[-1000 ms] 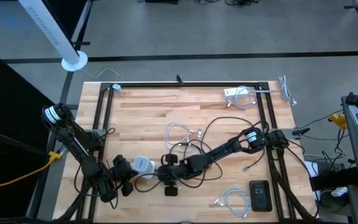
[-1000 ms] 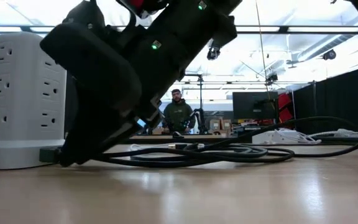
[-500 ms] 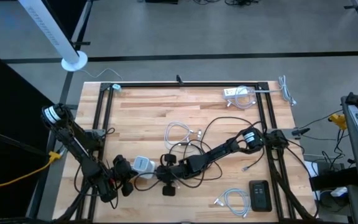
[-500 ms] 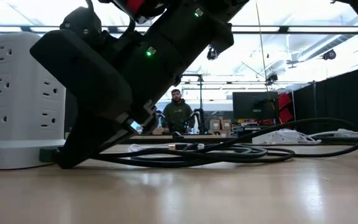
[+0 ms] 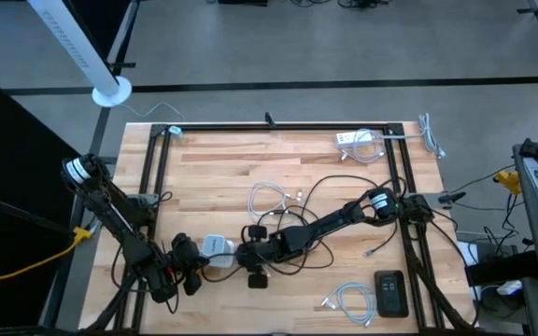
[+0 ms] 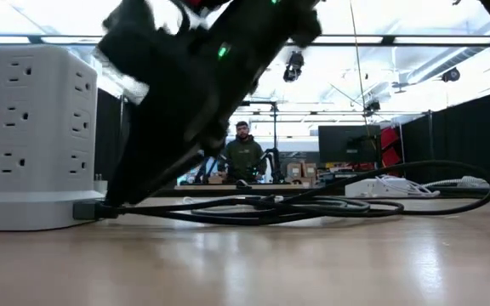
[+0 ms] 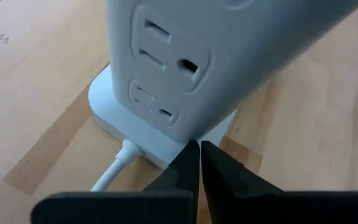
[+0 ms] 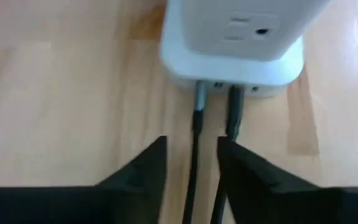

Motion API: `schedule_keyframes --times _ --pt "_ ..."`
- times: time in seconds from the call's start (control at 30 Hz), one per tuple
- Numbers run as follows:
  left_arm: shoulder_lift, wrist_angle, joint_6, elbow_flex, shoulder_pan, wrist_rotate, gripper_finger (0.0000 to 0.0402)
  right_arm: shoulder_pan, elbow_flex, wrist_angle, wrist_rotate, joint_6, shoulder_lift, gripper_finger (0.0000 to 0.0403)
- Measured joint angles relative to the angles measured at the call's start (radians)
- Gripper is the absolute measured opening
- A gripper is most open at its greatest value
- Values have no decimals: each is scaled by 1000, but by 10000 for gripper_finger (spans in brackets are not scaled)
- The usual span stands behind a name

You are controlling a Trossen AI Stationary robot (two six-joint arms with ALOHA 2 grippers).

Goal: Plug in charger cables
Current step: Insert the black charger cable into the bottom white outlet extension, then insert the white charger cable into the white charger adapter

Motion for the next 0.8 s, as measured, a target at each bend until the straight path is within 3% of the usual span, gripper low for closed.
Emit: schedule_keyframes --times 0.2,0.3,0.4,0.6,0.8 --pt "-10 -3 -8 0 -1 6 0 2 1 -167 -26 -113 -133 215" --pt "-15 -4 -10 19 0 2 0 -8 -31 -336 7 -170 -219 241" --pt "-17 -8 29 65 1 -43 0 -44 -149 -415 42 -189 -332 252" --pt "-18 -7 233 186 0 -253 0 -94 -501 -339 -7 -167 -550 239" --pt "-18 -6 570 299 3 -605 0 -63 -716 -115 22 -130 -581 169"
